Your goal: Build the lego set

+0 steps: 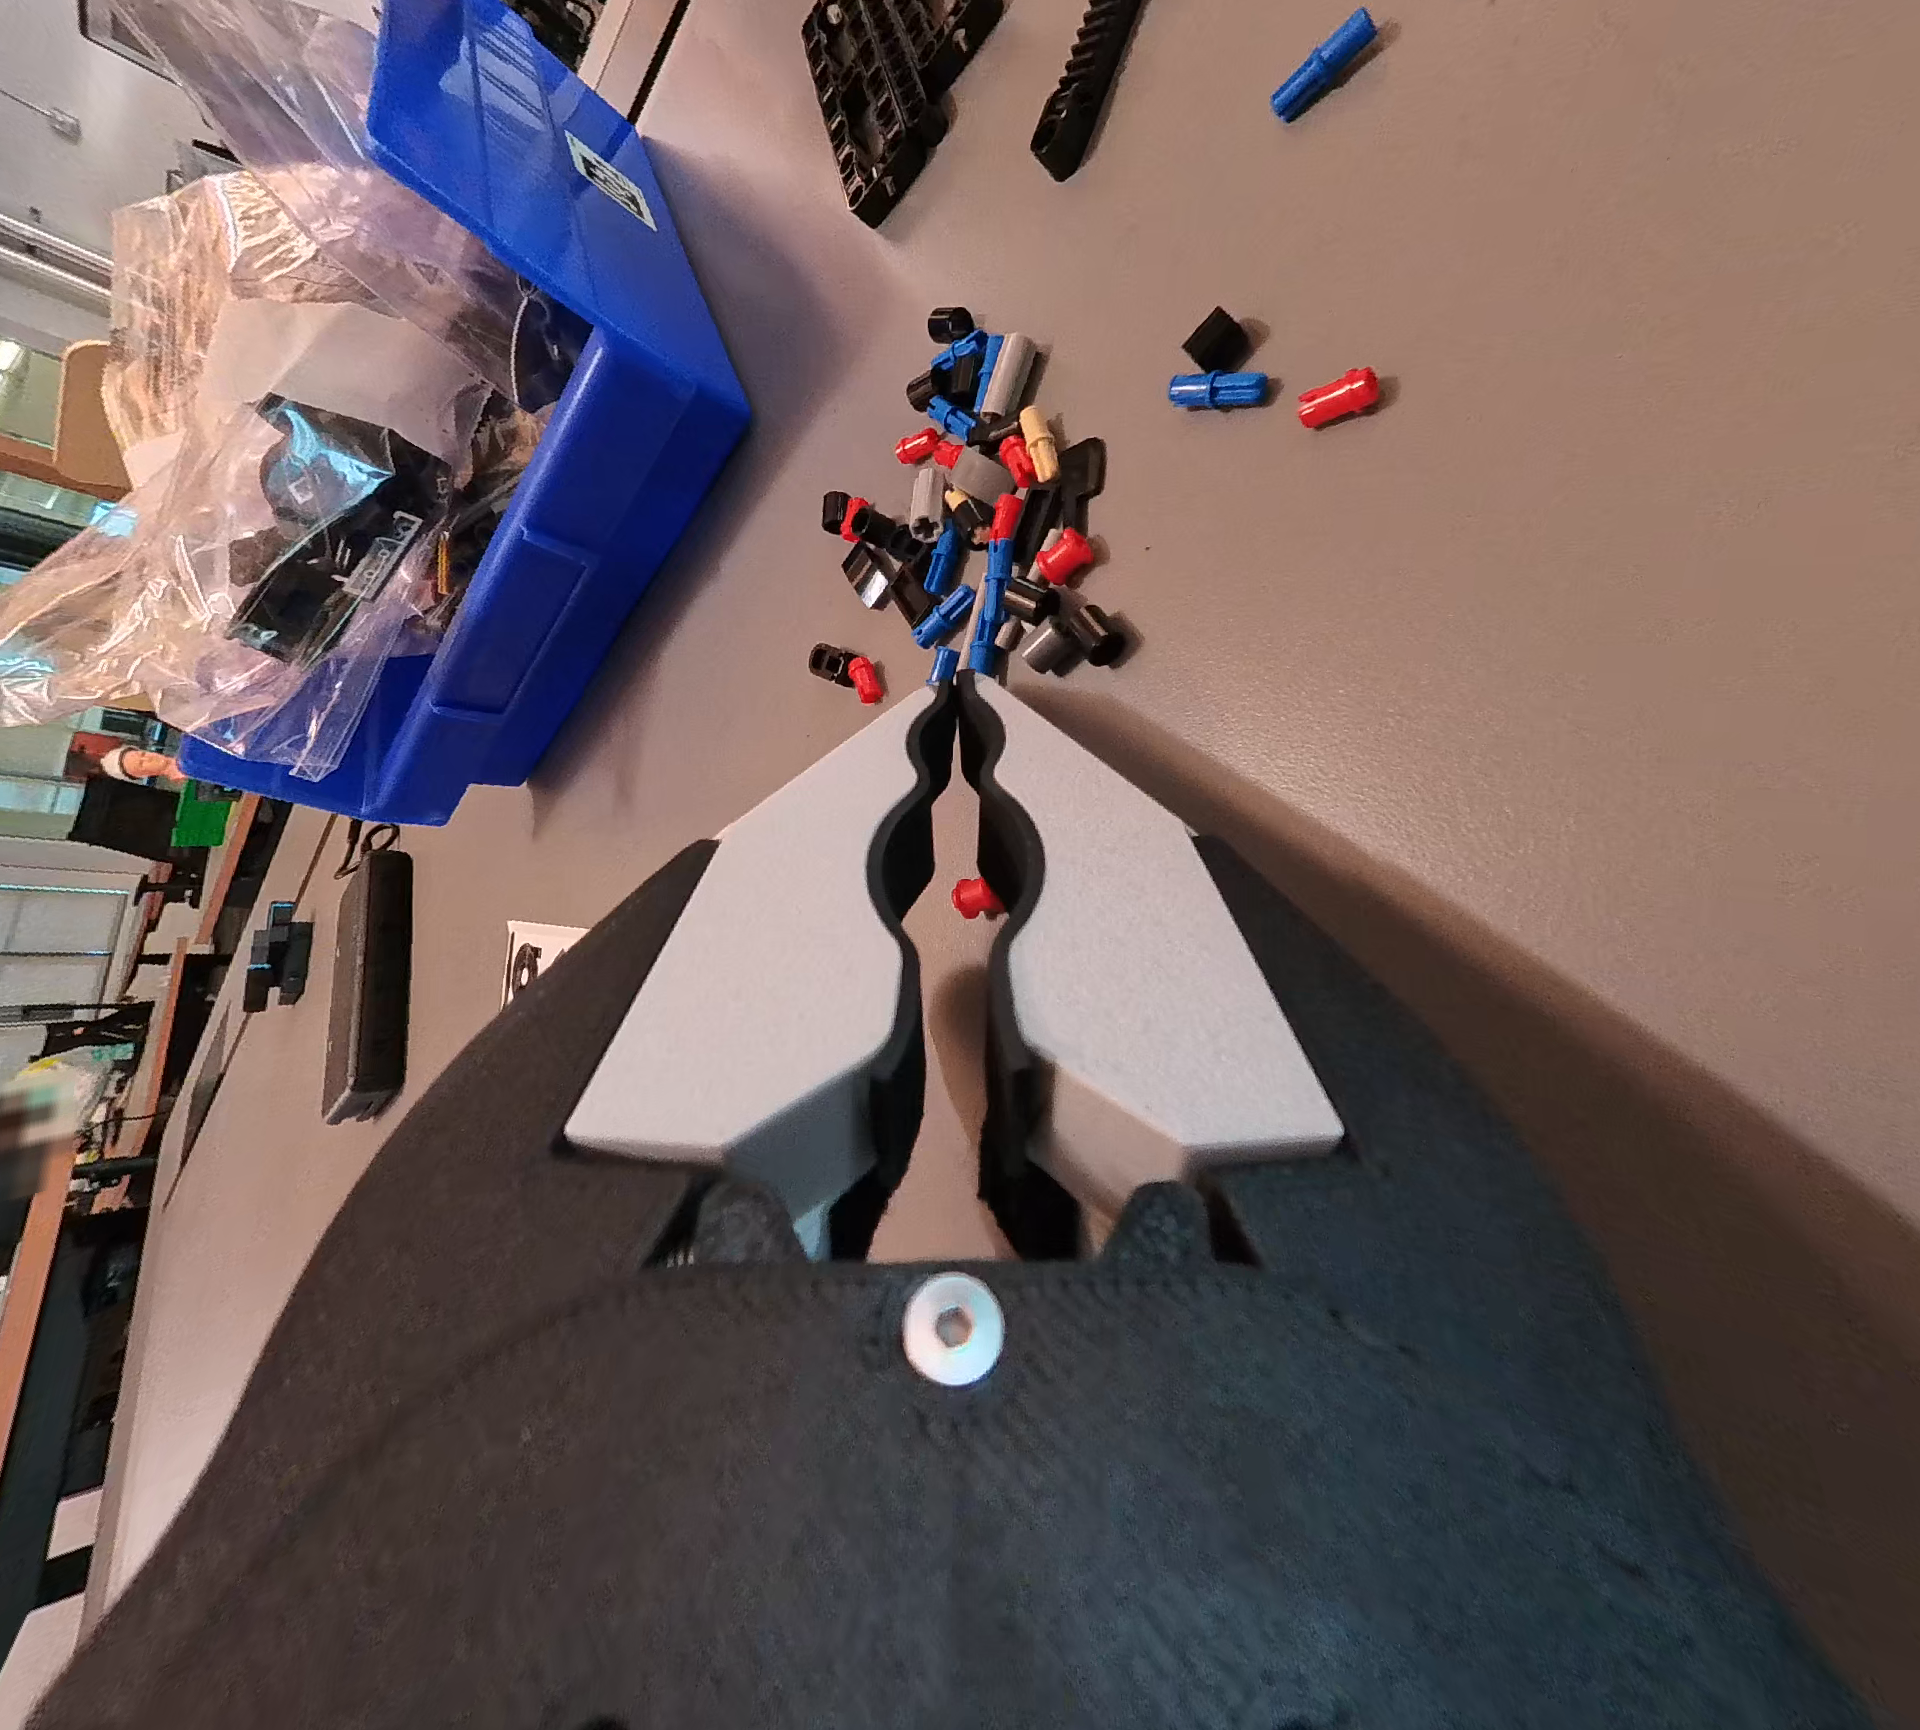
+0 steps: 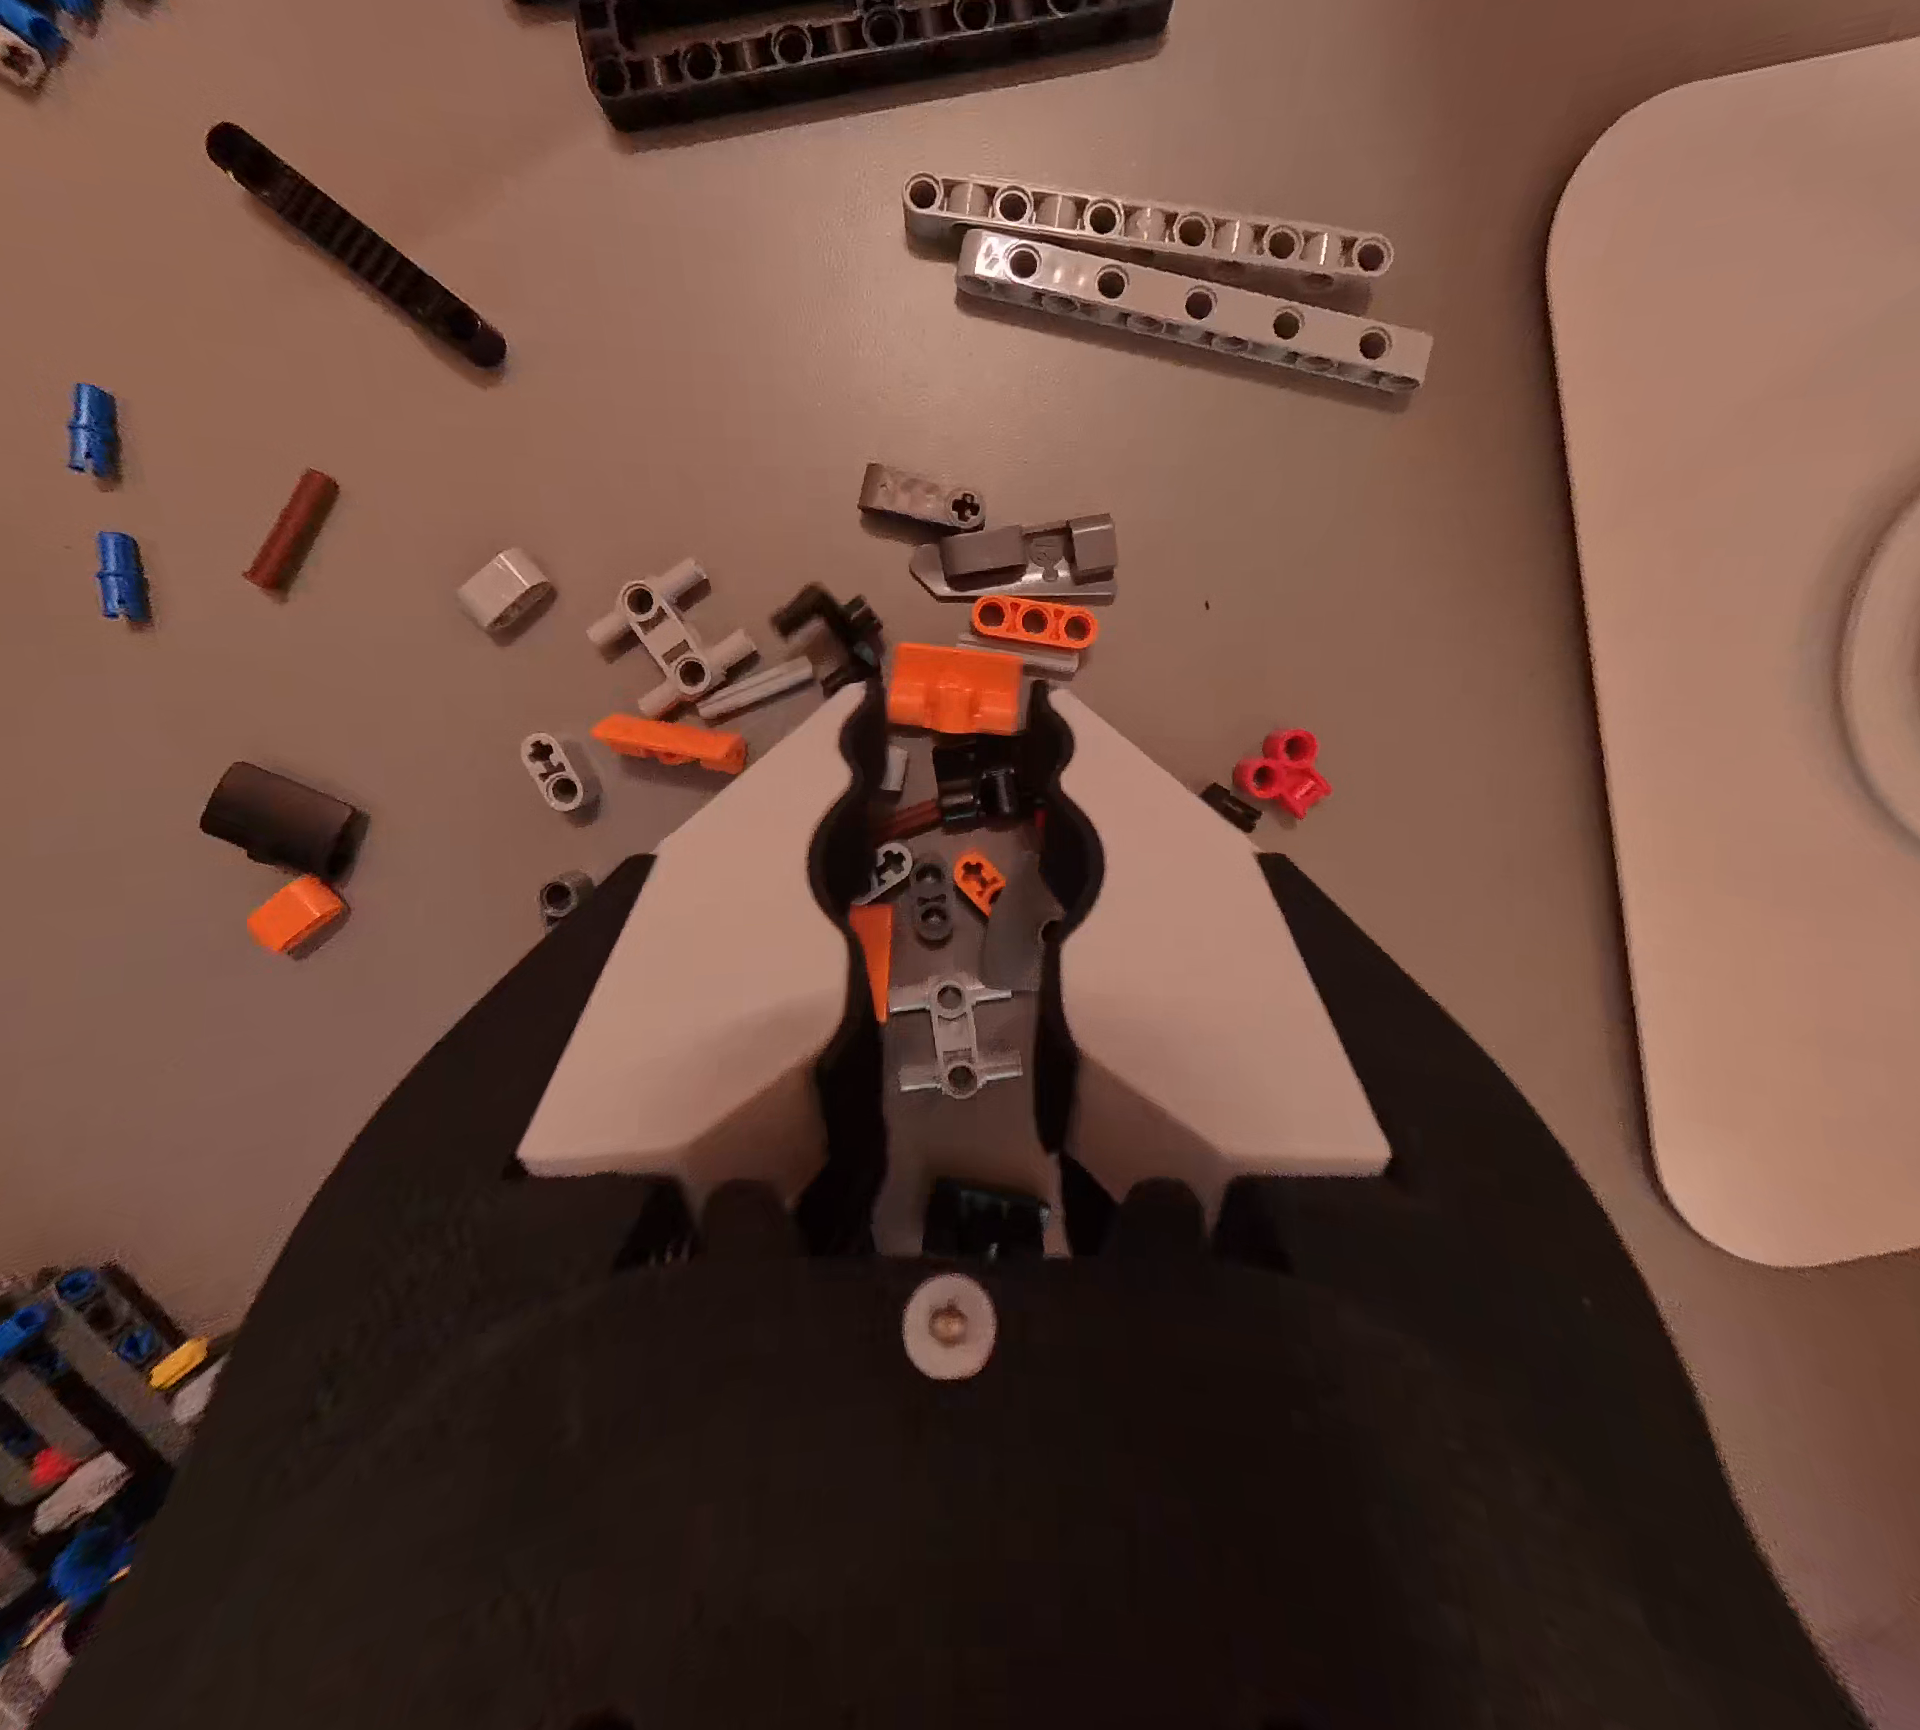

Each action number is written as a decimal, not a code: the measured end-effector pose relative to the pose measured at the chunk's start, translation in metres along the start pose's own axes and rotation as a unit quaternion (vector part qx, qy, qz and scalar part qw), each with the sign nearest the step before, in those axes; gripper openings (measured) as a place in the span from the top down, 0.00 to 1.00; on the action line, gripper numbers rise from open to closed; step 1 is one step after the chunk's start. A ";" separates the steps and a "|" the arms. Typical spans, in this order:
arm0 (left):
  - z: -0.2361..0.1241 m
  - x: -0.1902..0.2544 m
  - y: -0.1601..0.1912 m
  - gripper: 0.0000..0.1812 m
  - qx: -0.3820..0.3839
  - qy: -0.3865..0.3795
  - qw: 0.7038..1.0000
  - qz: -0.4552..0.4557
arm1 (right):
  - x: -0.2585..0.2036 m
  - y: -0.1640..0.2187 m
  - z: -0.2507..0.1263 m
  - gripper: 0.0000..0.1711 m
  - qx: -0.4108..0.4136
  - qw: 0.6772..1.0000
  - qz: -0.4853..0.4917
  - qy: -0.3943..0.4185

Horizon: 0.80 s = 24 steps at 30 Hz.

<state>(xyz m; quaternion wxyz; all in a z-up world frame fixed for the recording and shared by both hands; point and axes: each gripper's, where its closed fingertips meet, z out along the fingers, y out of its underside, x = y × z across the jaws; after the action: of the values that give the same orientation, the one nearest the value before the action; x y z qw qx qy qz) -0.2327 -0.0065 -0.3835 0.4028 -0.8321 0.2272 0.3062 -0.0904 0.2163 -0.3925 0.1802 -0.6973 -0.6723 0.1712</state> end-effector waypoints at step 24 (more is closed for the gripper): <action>0.000 -0.002 0.000 1.00 0.002 -0.001 1.000 0.003 | -0.023 0.224 -0.209 0.87 0.025 0.975 0.178 0.127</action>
<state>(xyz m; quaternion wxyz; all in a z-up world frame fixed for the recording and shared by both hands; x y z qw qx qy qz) -0.2340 -0.0059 -0.3819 0.4037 -0.8304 0.2299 0.3077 0.2054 0.1819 -0.3177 0.2481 -0.8171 -0.5046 0.1269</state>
